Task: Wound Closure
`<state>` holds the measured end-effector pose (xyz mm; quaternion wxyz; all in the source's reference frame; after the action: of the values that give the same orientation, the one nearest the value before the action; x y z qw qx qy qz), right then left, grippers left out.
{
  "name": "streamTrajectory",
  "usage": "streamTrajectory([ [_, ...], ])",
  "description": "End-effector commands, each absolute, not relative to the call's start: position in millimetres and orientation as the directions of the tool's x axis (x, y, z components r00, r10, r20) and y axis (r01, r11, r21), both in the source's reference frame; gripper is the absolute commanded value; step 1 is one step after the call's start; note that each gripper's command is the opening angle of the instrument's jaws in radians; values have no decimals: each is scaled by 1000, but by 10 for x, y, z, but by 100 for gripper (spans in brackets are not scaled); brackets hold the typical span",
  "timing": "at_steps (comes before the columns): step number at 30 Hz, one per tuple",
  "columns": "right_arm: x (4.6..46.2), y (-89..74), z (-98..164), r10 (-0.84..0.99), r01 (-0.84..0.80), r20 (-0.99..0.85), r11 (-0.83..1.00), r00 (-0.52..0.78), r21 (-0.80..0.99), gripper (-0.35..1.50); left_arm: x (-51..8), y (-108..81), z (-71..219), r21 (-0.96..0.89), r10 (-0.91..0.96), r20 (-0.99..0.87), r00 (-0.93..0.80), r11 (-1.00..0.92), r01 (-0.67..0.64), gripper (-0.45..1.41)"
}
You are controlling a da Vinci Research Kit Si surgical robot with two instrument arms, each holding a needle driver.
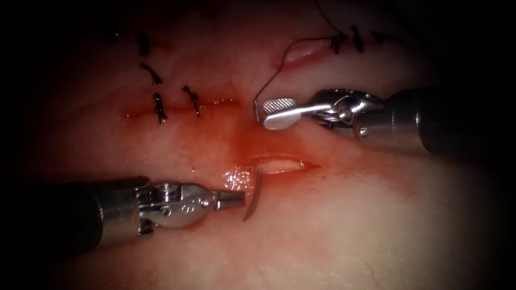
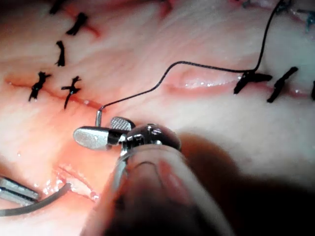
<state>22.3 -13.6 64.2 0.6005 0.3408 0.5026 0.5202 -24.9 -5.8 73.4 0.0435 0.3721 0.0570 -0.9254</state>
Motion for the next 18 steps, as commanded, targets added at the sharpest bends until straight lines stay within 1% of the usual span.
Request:
streamTrajectory([
  [1,207,-132,651,958,-290,-284,260,-41,921,131,-255,-56,743,-69,-56,-726,-686,-986,153,9],
  [2,196,-132,652,952,-291,-303,279,-40,915,131,-255,-56,744,-62,-67,-744,-664,-984,170,12],
  [4,173,-132,655,930,-296,-367,341,-33,892,140,-255,-56,746,-39,-84,-772,-630,-983,180,22],
  [6,157,-134,655,896,-296,-444,415,-34,860,140,-256,-55,747,-16,-94,-795,-599,-984,176,51],
  [7,148,-134,655,865,-303,-501,469,-34,830,138,-257,-54,747,-6,-99,-804,-587,-985,174,59],
  [8,143,-134,655,844,-300,-536,503,-34,811,130,-258,-52,747,6,-105,-815,-571,-985,172,59],
  [9,139,-134,654,837,-288,-546,512,-44,809,115,-259,-52,748,13,-109,-821,-561,-985,173,64],
  [10,135,-132,653,808,-293,-588,553,-41,780,104,-261,-51,747,17,-113,-826,-552,-984,175,64],
  [11,133,-131,651,796,-294,-605,570,-35,767,99,-263,-51,747,24,-118,-833,-541,-984,177,64],
  [13,129,-126,648,778,-288,-628,603,9,744,93,-266,-53,745,34,-125,-841,-526,-983,180,61],
  [15,129,-122,646,760,-268,-649,631,28,728,91,-269,-56,743,48,-135,-852,-506,-982,181,58],
  [18,129,-118,644,757,-265,-654,631,3,729,88,-273,-65,743,74,-150,-864,-480,-982,173,54],
])
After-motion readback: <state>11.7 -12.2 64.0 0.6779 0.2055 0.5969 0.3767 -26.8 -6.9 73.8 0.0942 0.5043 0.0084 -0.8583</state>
